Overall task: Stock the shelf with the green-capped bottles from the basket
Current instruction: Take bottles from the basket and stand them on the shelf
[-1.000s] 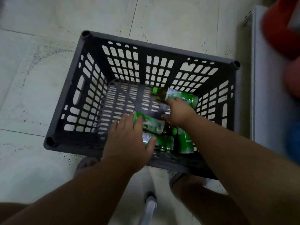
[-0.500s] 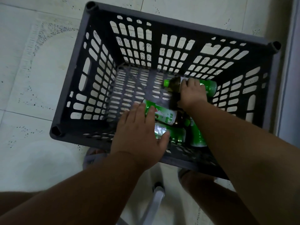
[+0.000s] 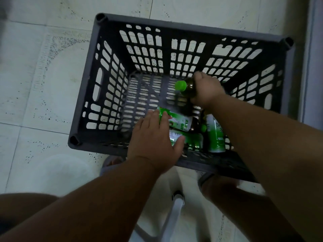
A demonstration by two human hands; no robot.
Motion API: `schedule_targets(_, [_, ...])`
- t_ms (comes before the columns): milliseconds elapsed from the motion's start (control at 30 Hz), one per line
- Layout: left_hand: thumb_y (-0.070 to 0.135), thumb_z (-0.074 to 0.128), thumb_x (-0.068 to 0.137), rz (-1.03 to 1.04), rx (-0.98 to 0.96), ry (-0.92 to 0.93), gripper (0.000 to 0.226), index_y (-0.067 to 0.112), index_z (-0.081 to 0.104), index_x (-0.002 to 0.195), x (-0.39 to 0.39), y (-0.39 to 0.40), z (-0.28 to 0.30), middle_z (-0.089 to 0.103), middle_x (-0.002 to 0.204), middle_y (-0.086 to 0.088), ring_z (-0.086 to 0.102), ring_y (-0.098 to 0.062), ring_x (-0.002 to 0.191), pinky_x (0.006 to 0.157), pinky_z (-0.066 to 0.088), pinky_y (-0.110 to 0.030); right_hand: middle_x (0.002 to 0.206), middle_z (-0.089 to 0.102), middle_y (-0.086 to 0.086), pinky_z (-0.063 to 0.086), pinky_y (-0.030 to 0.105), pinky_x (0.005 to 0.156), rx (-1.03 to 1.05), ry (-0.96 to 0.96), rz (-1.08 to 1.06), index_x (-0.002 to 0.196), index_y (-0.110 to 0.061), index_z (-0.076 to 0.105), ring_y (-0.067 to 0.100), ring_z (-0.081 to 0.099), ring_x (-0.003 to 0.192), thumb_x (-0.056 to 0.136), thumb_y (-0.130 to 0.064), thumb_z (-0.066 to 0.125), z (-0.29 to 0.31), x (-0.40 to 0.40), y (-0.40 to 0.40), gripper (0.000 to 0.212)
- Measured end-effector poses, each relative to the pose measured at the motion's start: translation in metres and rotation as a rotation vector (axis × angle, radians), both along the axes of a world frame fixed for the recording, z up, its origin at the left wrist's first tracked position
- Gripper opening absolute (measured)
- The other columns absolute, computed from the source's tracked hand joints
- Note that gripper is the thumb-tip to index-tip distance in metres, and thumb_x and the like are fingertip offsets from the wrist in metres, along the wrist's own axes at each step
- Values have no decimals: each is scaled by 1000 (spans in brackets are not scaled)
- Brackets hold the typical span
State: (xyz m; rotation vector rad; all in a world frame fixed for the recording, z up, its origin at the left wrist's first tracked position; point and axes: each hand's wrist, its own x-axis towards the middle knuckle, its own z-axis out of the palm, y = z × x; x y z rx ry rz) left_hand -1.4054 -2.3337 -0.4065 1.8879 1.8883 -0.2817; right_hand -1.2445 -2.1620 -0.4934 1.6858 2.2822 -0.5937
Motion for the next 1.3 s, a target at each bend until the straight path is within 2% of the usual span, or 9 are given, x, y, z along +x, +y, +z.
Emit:
schedule_targets(133, [68, 27, 95, 19, 29, -7, 88, 11, 9, 158, 1, -1, 3, 15, 165, -14, 10, -28, 152, 122, 10, -44, 120, 60, 5, 47, 37, 94, 27, 269, -115, 129, -18, 46, 24, 58, 108, 71, -31, 85, 68, 2, -23, 71])
schedule_targets(300, [74, 30, 92, -18, 58, -37, 98, 10, -2, 158, -4, -8, 21, -1, 167, -12, -4, -25, 153, 122, 0, -41, 112, 63, 0, 53, 39, 90, 50, 367, -114, 127, -24, 46, 20, 61, 100, 68, -39, 86, 157, 12, -63, 73])
schedule_targets(467, [76, 31, 89, -130, 232, -74, 101, 12, -6, 158, -7, -22, 82, -6, 167, -9, -8, -22, 153, 124, 5, -43, 110, 63, -5, 54, 40, 93, 87, 597, -329, 128, -26, 46, 17, 62, 101, 65, -39, 89, 230, 23, -111, 77])
schedule_targets(667, [76, 51, 83, -200, 306, -311, 112, 18, -7, 159, 18, -27, 156, -8, 167, 0, -8, -14, 152, 124, 5, -38, 104, 63, -7, 54, 36, 86, 312, 680, -497, 122, -26, 48, 15, 63, 96, 59, -53, 87, 301, 37, -164, 78])
schedule_targets(900, [77, 70, 60, -241, 302, -838, 117, 29, 24, 156, 96, -52, 231, 37, 156, 6, 37, -15, 141, 114, 37, -42, 104, 68, -13, 56, 32, 86, 588, 895, -724, 114, -31, 55, 3, 66, 96, 59, -53, 88, 399, 92, -254, 68])
schedule_targets(967, [79, 71, 53, -237, 268, -973, 120, 32, 27, 153, 121, -66, 246, 39, 154, 8, 40, -12, 138, 112, 40, -43, 102, 72, -9, 58, 36, 85, 657, 973, -804, 110, -29, 59, 6, 70, 94, 53, -57, 90, 420, 111, -283, 70])
schedule_targets(1033, [74, 75, 53, -282, 218, -1083, 115, 35, 29, 151, 145, -82, 256, 41, 152, 10, 41, -8, 136, 111, 41, -40, 97, 73, -8, 58, 28, 79, 712, 986, -873, 106, -28, 61, 1, 70, 87, 58, -47, 91, 438, 128, -315, 59])
schedule_targets(1200, [52, 85, 65, -545, 105, -1162, 90, 35, 40, 141, 210, -118, 277, 52, 136, 14, 51, -1, 124, 96, 45, -17, 98, 74, -4, 60, 38, 85, 870, 945, -1044, 108, -23, 63, 8, 72, 91, 48, -52, 90, 455, 173, -386, 72])
schedule_targets(1300, [68, 78, 56, -678, 49, -1118, 108, 34, 35, 149, 253, -140, 282, 50, 141, 11, 49, -7, 128, 104, 49, -38, 97, 73, -4, 60, 36, 85, 942, 891, -1162, 111, -20, 61, 6, 72, 88, 59, -37, 92, 455, 200, -427, 63])
